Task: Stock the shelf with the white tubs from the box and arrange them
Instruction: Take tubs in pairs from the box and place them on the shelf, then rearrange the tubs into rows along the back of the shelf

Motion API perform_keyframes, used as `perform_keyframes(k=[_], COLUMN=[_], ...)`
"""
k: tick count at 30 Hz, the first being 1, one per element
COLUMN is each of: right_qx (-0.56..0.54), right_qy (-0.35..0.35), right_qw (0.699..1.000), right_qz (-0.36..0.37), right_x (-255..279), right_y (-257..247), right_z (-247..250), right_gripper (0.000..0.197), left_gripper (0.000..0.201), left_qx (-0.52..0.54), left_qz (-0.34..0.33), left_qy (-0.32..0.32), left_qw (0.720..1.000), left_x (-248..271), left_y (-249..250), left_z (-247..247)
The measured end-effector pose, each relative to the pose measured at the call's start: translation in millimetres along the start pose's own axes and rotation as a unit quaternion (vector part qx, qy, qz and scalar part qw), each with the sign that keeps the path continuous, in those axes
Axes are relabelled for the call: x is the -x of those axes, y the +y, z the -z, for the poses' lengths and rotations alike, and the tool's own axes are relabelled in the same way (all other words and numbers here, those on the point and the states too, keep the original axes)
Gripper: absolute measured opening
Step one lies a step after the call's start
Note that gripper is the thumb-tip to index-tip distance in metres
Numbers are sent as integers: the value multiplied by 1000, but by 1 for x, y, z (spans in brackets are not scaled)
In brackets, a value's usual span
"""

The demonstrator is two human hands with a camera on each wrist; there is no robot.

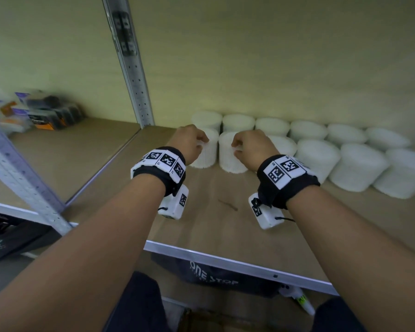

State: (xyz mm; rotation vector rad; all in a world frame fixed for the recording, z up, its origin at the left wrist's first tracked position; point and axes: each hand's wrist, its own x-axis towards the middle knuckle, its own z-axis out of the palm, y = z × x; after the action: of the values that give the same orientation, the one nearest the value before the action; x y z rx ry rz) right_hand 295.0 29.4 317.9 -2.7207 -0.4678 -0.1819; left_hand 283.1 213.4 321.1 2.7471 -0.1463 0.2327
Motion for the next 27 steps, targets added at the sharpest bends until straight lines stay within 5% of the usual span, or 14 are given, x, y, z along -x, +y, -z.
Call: perform_keyframes(k=[6, 15, 27], right_qx=[-10, -35, 0], right_qy=[-6, -20, 29], right_qw=[1000, 999, 983], right_qz=[4, -14, -180], right_x=[2, 21, 82], right_y=[5, 30, 165], right_z=[-1, 34, 131], right_gripper=[34, 42, 38], left_gripper=[30, 55, 47], left_qx=[-5, -74, 30], left_qz=[0, 22, -94], left_qy=[-15, -137, -114], left_qw=[1000, 988, 988], left_x=[-1, -10, -32], left_y=[1, 37, 186], left_z=[2, 12, -27])
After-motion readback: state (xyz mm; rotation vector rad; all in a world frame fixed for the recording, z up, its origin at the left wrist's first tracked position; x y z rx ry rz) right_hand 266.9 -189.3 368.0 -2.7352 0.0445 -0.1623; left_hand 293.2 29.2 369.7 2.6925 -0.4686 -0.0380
